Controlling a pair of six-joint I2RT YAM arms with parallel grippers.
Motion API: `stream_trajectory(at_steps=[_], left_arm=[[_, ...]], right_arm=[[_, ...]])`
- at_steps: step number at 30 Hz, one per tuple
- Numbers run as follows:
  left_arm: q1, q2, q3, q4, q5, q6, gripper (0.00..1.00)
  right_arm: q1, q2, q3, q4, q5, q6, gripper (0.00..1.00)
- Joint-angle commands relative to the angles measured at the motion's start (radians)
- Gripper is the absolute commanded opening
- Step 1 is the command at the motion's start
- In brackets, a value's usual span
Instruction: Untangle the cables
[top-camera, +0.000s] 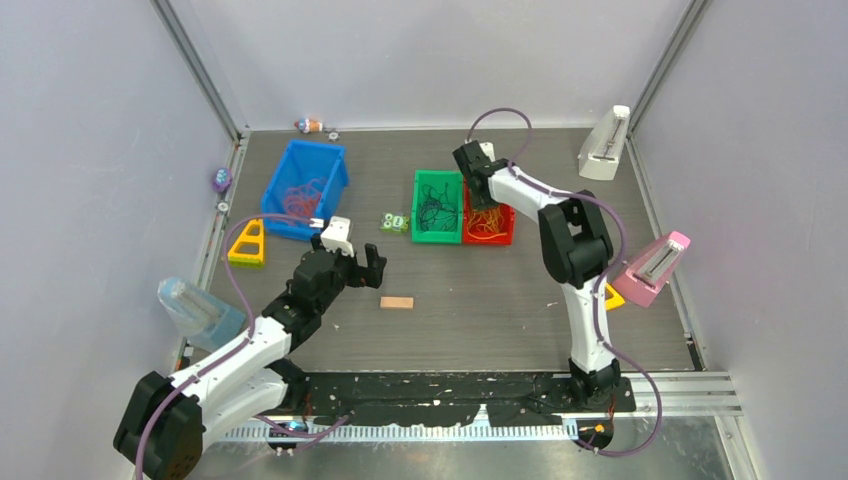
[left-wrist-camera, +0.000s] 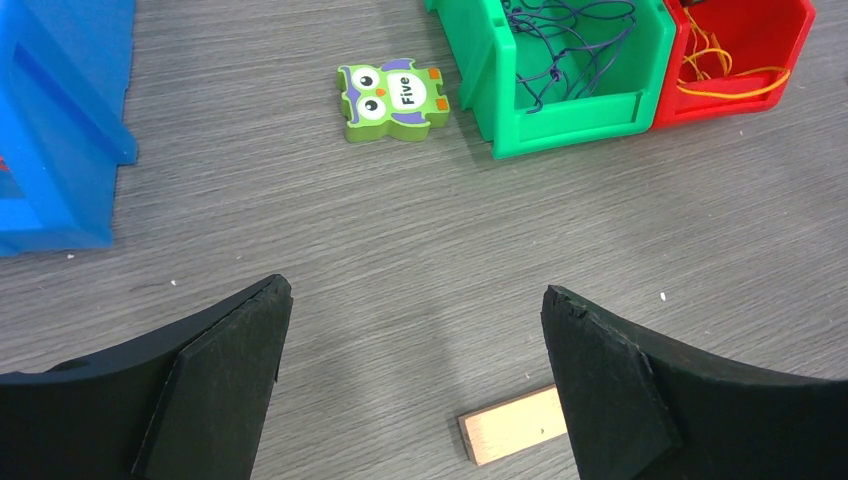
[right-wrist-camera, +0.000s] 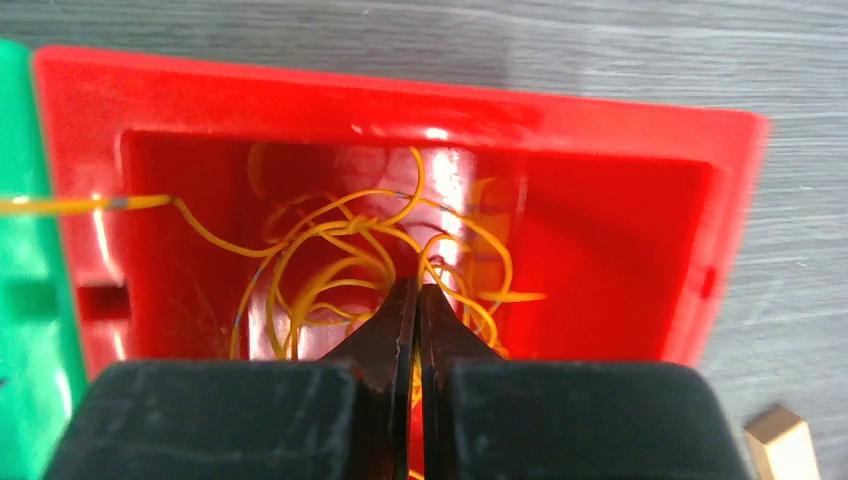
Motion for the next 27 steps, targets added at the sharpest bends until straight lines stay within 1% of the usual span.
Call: stream_trajectory(at_steps=[1,5,10,11,12,18,20,21,22,23,24,25,26,27], left_arm=[[-0.003,-0.004,0.040,0.023,0.001,0.011,0.97],[-0.003,-0.009,0.038,0.021,-0.001,0.010,0.97],[-0.003,-0.007,0.040,0.021,0.003,0.010,0.97],[-0.003,-0.008,0.040,0.020,0.004,0.010,0.97],[-0.003,-0.007,0.040,0.021,0.004,0.010,0.97],[-0.003,-0.019,0.037,0.019,-0.002,0.010,0.97],[-0.003,-0.019,0.038,0.018,-0.001,0.010,0.97],[-0.003,-0.018,0.037,0.018,-0.002,0.012,0.97],[-0.003,-0.019,0.038,0.018,-0.001,0.011,0.97],[-0.002,-0.019,0.037,0.019,-0.001,0.010,0.97],[-0.003,-0.018,0.037,0.019,-0.001,0.010,0.97],[-0.003,-0.020,0.037,0.018,-0.001,0.011,0.97],[-0.003,-0.022,0.037,0.018,0.001,0.011,0.97],[-0.002,-0.024,0.036,0.017,0.000,0.011,0.97]], right_arm=[[0.000,0.076,0.119,-0.059,-0.080,0.012,0.06],[-0.001,0.081,0.133,-0.083,-0.078,0.019,0.09],[-0.001,-0.017,0.101,-0.085,-0.064,0.011,0.24],[-0.001,-0.048,0.097,-0.087,-0.054,0.009,0.26],[0.000,-0.064,0.096,-0.095,-0.047,0.008,0.31],[-0.001,-0.216,0.081,-0.108,-0.034,-0.011,0.45],[0.000,-0.258,0.073,-0.107,-0.028,-0.018,0.53],[0.000,-0.271,0.069,-0.108,-0.026,-0.022,0.60],[-0.001,-0.299,0.060,-0.108,-0.027,-0.025,0.64],[-0.001,-0.316,0.052,-0.104,-0.029,-0.030,0.75],[-0.001,-0.356,0.019,-0.093,-0.036,-0.034,0.79],[-0.001,-0.383,-0.005,-0.061,-0.040,-0.039,0.87],[-0.001,-0.448,-0.071,-0.036,-0.051,-0.045,0.91],[0.000,-0.484,-0.111,0.028,-0.063,-0.050,0.95]])
